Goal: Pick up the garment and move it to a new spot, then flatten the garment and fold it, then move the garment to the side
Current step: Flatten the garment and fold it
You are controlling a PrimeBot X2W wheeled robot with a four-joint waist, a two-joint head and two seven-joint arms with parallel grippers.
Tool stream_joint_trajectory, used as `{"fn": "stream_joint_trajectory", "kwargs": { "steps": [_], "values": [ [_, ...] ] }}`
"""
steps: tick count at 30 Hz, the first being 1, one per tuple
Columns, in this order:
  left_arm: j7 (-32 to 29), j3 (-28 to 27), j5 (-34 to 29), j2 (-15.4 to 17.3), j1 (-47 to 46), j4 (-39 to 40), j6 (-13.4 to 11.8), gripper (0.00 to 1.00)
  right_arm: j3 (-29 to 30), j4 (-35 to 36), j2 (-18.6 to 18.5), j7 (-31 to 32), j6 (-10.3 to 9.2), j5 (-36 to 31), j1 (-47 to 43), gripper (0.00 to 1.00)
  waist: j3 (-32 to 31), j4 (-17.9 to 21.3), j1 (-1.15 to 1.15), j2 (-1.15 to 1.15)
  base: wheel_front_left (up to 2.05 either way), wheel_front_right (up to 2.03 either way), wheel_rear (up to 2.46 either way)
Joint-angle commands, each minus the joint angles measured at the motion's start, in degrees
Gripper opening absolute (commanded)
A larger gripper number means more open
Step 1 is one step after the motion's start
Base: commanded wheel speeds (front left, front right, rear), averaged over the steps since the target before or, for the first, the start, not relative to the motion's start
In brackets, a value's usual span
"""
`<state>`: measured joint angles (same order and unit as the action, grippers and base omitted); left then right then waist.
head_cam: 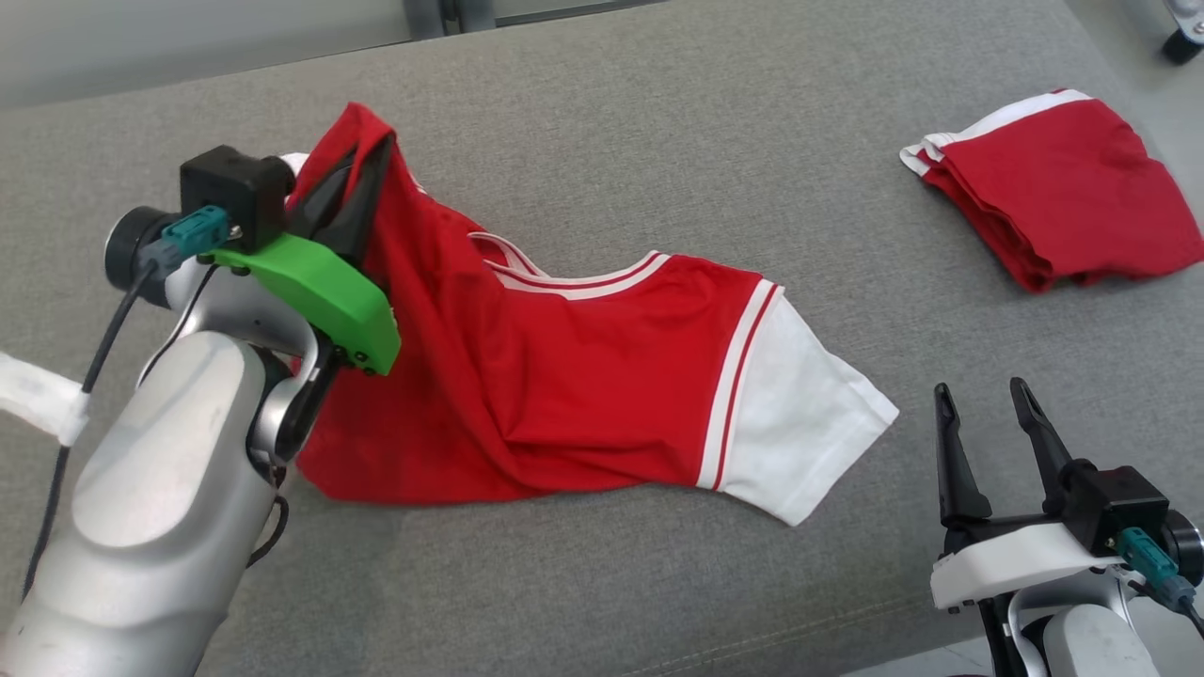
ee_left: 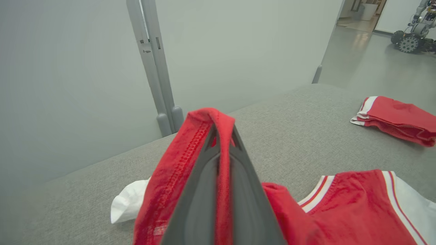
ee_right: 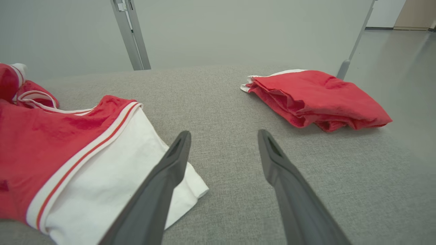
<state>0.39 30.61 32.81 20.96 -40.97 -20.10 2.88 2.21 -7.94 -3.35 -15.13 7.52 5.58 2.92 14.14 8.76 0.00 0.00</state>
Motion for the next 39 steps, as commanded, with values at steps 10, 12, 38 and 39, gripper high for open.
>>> {"fn": "stream_joint_trajectory", "kwargs": {
  "steps": [10,12,38,39],
  "values": [
    [-5.80,4.15,-2.50,-2.63,-4.31,-1.87,-1.60,0.00,-0.79,-0.53,0.38,-0.01,-0.07,1.23,0.67,1.00,0.03,7.03,0.00,0.00,0.00,0.00,0.00],
    [-5.38,4.72,-2.55,-3.52,-5.24,-5.35,-1.18,0.00,-0.64,-0.55,0.40,-0.01,-0.07,1.35,0.70,1.00,0.20,8.02,0.00,0.00,0.00,0.00,0.00],
    [0.48,-0.88,7.86,2.85,10.93,-9.69,0.28,1.00,1.31,0.57,0.32,-0.01,-0.07,0.11,-3.74,1.00,-2.99,-0.29,0.00,0.00,0.00,0.00,0.00],
    [-0.45,-1.22,8.49,3.52,11.67,-9.27,-0.09,1.00,1.29,0.56,0.24,-0.01,-0.07,0.06,-3.49,1.00,-2.73,-0.68,0.00,0.00,0.00,0.00,0.00]
  ]
}}
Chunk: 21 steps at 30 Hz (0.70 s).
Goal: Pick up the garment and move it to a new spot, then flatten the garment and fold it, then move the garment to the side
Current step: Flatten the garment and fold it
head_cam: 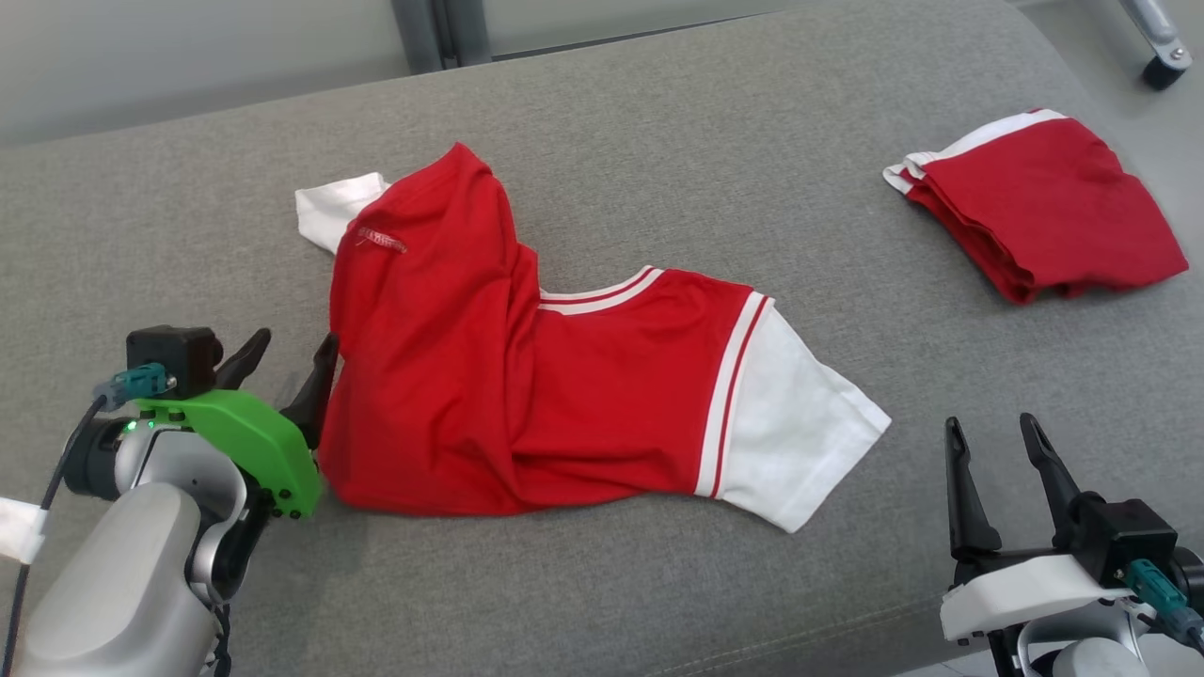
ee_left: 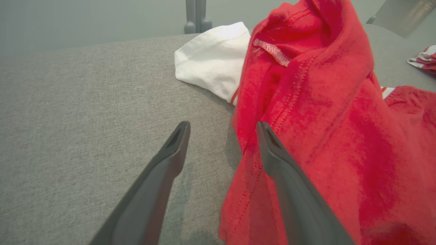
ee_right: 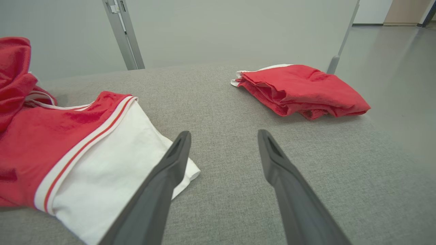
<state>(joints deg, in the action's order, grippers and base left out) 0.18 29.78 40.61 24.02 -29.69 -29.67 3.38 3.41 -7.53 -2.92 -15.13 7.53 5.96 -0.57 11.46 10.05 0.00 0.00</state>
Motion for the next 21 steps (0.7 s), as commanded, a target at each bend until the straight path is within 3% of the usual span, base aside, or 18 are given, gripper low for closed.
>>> {"fn": "stream_joint_trajectory", "kwargs": {
  "steps": [1,8,13,14,16,21],
  "values": [
    [-1.17,-0.58,1.42,0.90,1.15,0.49,-0.41,1.00,0.11,0.23,-0.20,-0.01,-0.09,-0.38,0.33,1.00,0.26,-2.28,0.00,0.00,0.00,0.00,0.00],
    [-6.68,0.64,7.37,0.70,3.17,1.68,3.20,1.00,-0.61,0.26,-0.71,-0.01,-0.09,-0.34,1.52,1.00,1.95,-2.78,0.00,0.00,0.00,0.00,0.00],
    [-9.28,2.95,9.26,1.42,3.83,0.92,3.93,1.00,-0.28,0.06,-0.82,-0.01,-0.08,-0.38,1.07,1.00,2.63,-2.39,0.00,0.00,0.00,0.00,0.00],
    [-9.58,3.37,9.53,1.31,3.96,0.52,3.99,0.70,-0.22,0.00,-0.82,-0.01,-0.08,-0.34,1.10,1.00,2.69,-2.25,0.00,0.00,0.00,0.00,0.00],
    [-9.47,4.19,10.21,1.06,4.42,0.28,4.15,0.00,0.06,-0.06,-0.80,-0.01,-0.08,-0.30,0.97,1.00,2.68,-2.03,0.00,0.00,0.00,0.00,0.00],
    [-7.44,5.75,11.31,2.10,5.23,4.34,4.15,0.00,1.11,0.28,-0.63,-0.01,-0.08,-0.23,-0.33,1.00,2.27,-2.78,0.00,0.00,0.00,0.00,0.00]
  ]
}}
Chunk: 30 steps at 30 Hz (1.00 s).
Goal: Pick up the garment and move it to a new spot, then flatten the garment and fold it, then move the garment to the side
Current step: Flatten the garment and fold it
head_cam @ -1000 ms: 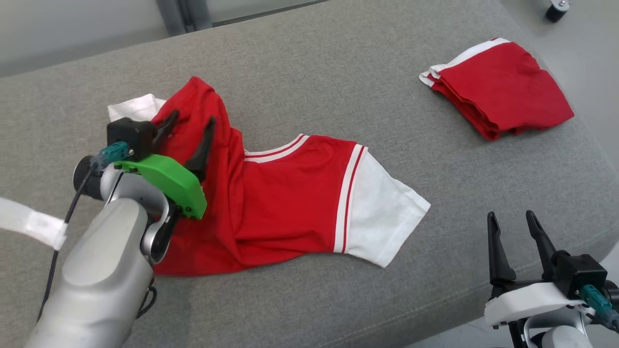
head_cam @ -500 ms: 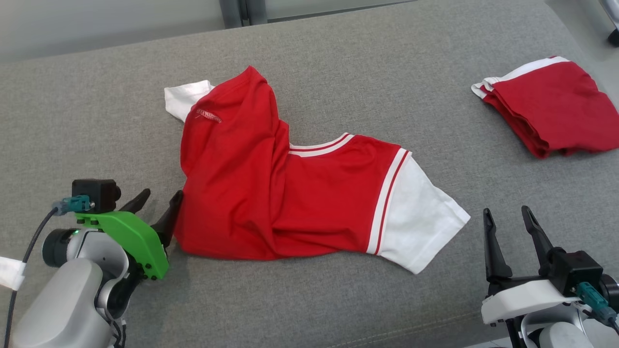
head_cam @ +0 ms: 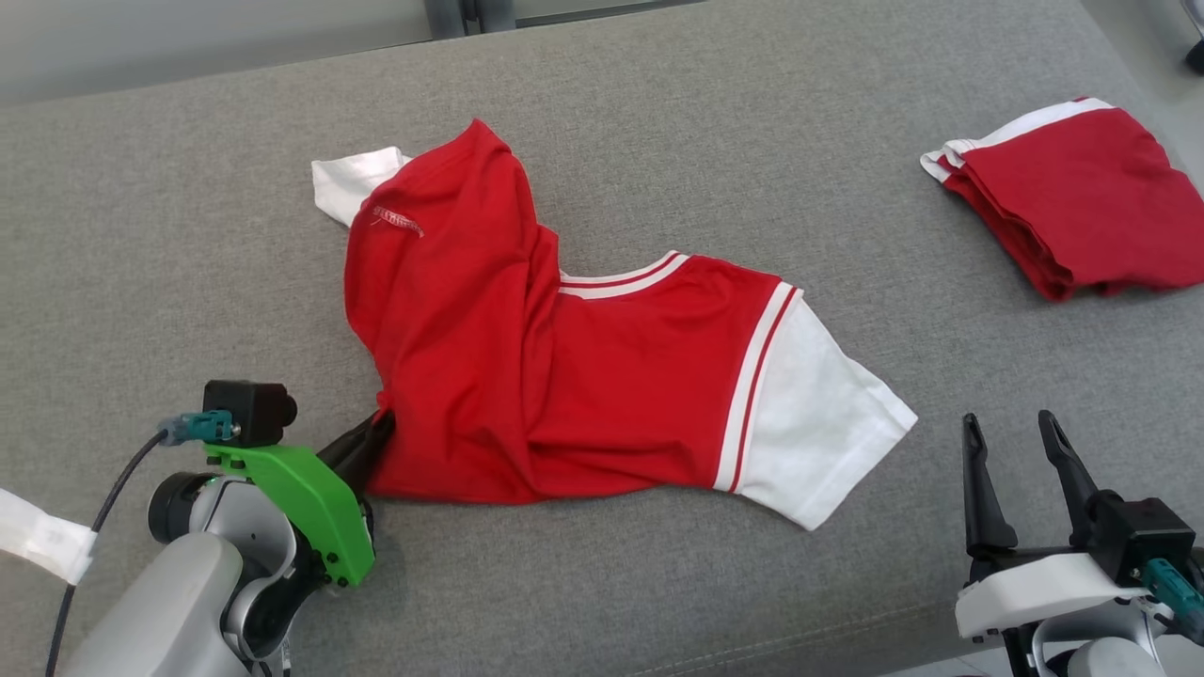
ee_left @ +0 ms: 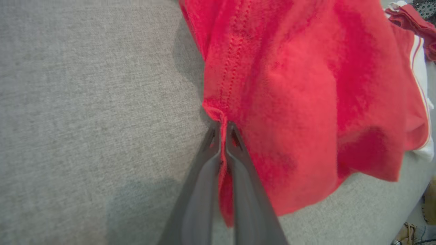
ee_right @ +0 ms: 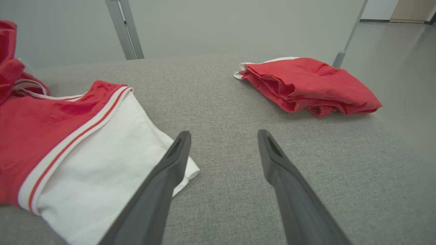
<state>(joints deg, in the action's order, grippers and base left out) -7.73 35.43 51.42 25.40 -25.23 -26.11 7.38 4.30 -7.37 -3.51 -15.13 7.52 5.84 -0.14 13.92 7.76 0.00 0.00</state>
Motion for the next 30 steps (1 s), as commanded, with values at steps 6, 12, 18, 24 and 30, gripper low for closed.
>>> {"fn": "stream_joint_trajectory", "kwargs": {
  "steps": [6,12,18,24,30],
  "values": [
    [6.21,-1.53,-0.05,2.51,4.41,9.02,-1.75,0.00,0.72,-0.16,0.11,-0.01,-0.07,-0.04,-1.57,1.00,-1.42,-2.71,0.00,0.00,0.00,0.00,0.00],
    [12.45,-5.87,-0.23,3.61,12.44,19.78,-10.51,0.00,0.68,0.08,0.19,-0.01,-0.07,-0.09,-2.15,1.00,-2.30,-5.91,0.00,0.00,0.00,0.00,0.00],
    [17.41,-8.20,1.08,1.42,21.90,23.89,-16.88,0.00,0.37,0.06,-0.49,-0.01,-0.07,-0.37,-2.44,1.00,-2.54,-9.12,0.00,0.00,0.00,0.00,0.00],
    [21.49,-7.58,0.21,-4.23,25.71,18.61,-18.13,0.00,-0.20,-0.24,-1.36,-0.01,-0.07,-0.34,-2.48,1.00,-2.82,-11.55,0.00,0.00,0.00,0.00,0.00],
    [22.82,-9.59,-2.04,-8.56,24.27,9.80,-18.51,0.00,-0.46,-0.41,-1.74,-0.01,-0.07,-0.33,-2.16,1.00,-2.84,-12.24,0.00,0.00,0.00,0.00,0.00]
  ]
}}
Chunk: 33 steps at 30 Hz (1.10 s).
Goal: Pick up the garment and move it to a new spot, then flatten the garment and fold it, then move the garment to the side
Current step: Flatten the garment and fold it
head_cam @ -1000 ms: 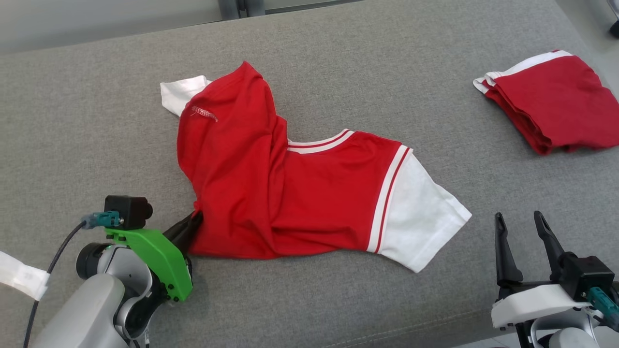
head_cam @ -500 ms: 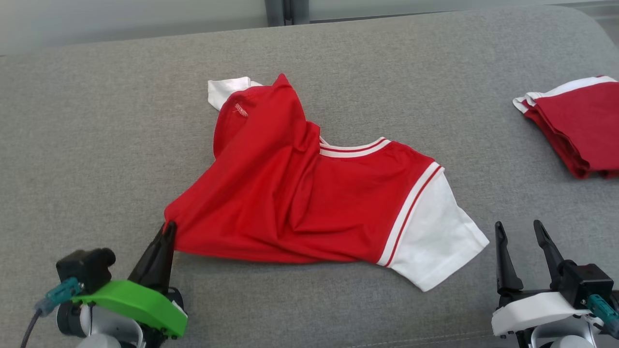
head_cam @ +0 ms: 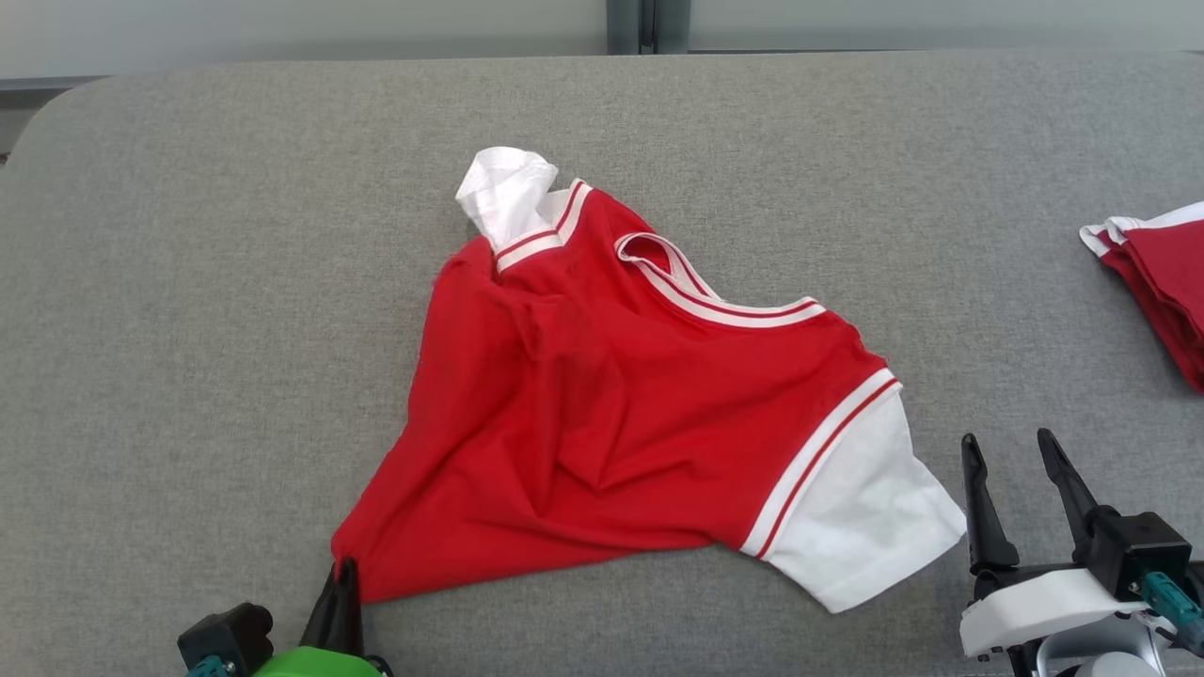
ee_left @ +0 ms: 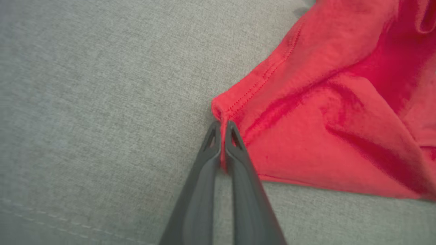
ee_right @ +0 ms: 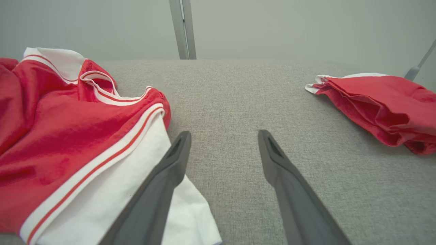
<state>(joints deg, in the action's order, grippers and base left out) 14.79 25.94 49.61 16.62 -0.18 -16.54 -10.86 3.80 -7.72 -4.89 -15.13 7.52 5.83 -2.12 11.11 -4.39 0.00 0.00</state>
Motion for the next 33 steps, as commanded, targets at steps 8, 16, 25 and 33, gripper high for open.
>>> {"fn": "stream_joint_trajectory", "kwargs": {
  "steps": [8,16,25,33],
  "values": [
    [0.26,-2.11,-0.61,-3.59,-0.86,-6.49,4.27,1.00,-0.33,-0.29,-0.32,-0.01,-0.07,0.01,-0.59,1.00,-0.25,1.13,0.00,0.00,0.00,0.00,0.00],
    [0.31,-6.96,-1.10,-0.54,-1.49,-1.30,3.38,1.00,-0.29,-0.01,0.25,-0.01,-0.07,0.26,-0.86,1.00,0.33,2.55,0.00,0.00,0.00,0.00,0.00],
    [-4.89,-6.49,-1.33,3.37,-2.93,4.21,2.47,1.00,-0.63,-0.35,0.79,-0.01,-0.07,0.33,0.51,1.00,1.05,4.46,0.00,0.00,0.00,0.00,0.00],
    [-0.92,-7.08,-5.60,3.85,-1.64,8.50,2.32,1.00,-0.02,1.23,1.28,-0.01,-0.07,-0.14,-0.63,1.00,-1.35,6.25,0.00,0.00,0.00,0.00,0.00]
  ]
}}
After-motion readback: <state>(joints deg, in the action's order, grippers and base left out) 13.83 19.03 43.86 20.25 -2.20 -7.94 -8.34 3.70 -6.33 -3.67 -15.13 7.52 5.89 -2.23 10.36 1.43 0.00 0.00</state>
